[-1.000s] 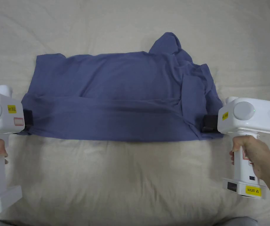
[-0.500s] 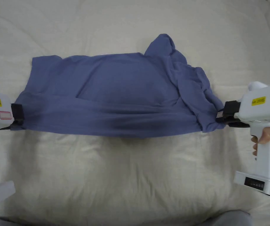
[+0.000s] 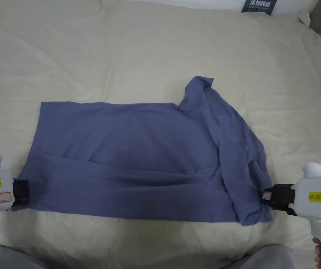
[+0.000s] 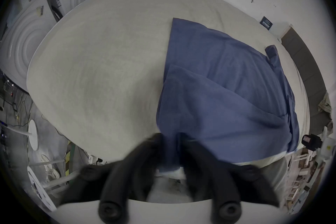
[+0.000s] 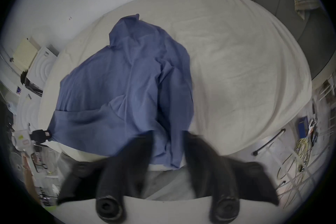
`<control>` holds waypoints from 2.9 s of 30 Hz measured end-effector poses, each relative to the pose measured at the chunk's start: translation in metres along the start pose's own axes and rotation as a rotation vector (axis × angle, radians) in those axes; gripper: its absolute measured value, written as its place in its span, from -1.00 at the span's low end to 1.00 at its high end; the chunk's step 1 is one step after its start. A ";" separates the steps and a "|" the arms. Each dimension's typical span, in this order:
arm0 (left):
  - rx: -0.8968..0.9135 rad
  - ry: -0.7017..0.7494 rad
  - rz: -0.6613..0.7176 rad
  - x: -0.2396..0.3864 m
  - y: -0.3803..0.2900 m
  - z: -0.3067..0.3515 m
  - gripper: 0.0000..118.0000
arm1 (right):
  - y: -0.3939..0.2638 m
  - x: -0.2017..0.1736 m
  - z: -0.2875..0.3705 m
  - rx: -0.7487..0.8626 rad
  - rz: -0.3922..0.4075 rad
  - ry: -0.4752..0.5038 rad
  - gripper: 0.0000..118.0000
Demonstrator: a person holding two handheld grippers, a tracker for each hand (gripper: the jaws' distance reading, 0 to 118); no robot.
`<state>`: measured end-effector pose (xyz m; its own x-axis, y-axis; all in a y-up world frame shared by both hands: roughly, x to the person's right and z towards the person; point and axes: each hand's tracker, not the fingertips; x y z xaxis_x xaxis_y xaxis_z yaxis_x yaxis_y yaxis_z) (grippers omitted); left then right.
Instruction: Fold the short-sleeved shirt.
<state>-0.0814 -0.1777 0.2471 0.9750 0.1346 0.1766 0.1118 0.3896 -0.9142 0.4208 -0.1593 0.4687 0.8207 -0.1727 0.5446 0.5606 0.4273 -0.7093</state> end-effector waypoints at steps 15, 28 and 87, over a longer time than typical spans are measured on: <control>0.898 0.112 -0.159 0.065 0.036 0.125 0.97 | 0.033 -0.086 0.144 0.949 0.303 -0.035 0.46; 0.987 0.000 -0.252 0.134 0.021 0.124 -0.83 | 0.028 -0.131 0.120 0.935 0.244 0.088 -0.01; 0.241 0.070 -0.141 0.059 0.256 -0.092 -0.94 | 0.220 -0.125 -0.047 0.411 0.216 0.008 0.22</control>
<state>0.0227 -0.1539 -0.0100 0.9649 0.0035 0.2624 0.2066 0.6067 -0.7676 0.4470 -0.0856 0.2239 0.9157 -0.0469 0.3990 0.2875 0.7703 -0.5692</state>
